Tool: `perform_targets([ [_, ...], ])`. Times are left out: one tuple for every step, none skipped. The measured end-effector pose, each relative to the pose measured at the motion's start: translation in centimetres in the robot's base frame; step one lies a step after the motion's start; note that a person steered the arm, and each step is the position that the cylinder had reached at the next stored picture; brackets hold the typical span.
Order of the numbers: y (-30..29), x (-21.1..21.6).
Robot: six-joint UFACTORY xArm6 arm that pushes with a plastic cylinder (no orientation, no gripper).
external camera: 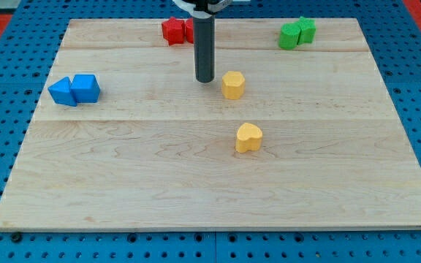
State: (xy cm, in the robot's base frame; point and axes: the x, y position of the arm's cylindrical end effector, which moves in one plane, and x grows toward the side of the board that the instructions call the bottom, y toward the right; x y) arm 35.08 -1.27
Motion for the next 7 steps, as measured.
perform_targets([
  [0.0,-0.5],
  [1.3,-1.3],
  [7.1,-1.3],
  [7.7,-0.4],
  [7.7,-0.4],
  [9.6,-0.4],
  [14.7,2.2],
])
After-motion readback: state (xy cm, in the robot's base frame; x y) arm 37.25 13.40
